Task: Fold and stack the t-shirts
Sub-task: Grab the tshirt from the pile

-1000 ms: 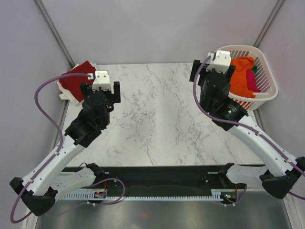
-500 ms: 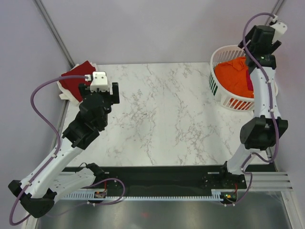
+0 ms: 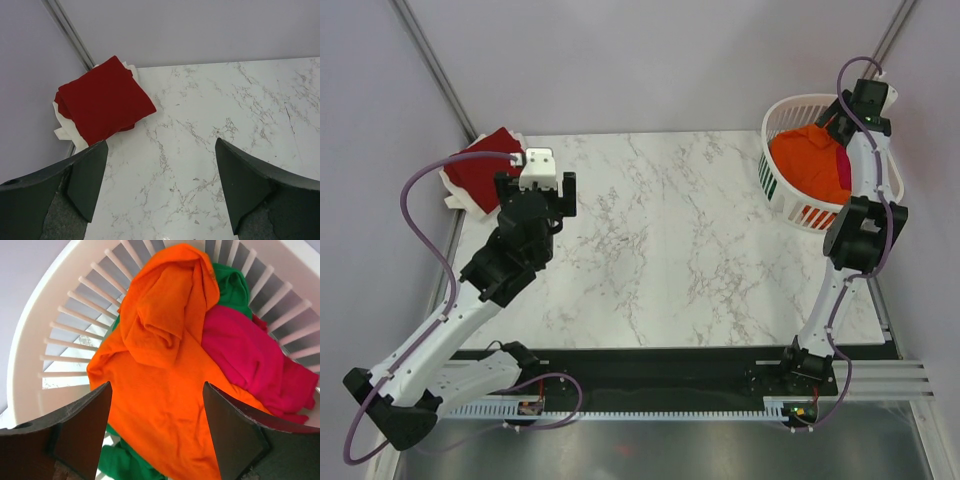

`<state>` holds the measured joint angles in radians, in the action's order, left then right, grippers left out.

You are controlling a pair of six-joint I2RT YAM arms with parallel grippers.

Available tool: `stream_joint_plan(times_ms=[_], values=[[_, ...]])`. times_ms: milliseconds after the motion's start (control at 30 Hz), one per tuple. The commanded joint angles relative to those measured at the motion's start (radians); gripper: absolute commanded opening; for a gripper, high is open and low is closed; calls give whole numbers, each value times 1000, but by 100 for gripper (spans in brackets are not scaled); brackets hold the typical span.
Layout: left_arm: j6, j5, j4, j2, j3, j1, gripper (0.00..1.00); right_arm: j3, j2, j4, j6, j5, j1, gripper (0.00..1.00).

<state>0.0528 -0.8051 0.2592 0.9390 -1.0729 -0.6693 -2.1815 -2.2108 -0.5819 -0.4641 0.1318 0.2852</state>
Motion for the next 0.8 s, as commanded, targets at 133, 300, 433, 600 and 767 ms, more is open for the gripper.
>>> stream_joint_plan(times_ms=[133,300,433,600,767], values=[[30,-11,-25,30,2,-1,95,-152,-154,62,16,-61,12,80],[36,-17,-28,37,2,0,95,-227,-240,119,42,-73,14,75],[39,-17,-26,56,1,0,95,-273,-297,157,39,-80,14,63],[42,-14,-26,67,1,0,95,-273,-306,189,48,-61,12,31],[42,-11,-25,67,-1,2,96,-244,-267,208,65,-67,11,12]])
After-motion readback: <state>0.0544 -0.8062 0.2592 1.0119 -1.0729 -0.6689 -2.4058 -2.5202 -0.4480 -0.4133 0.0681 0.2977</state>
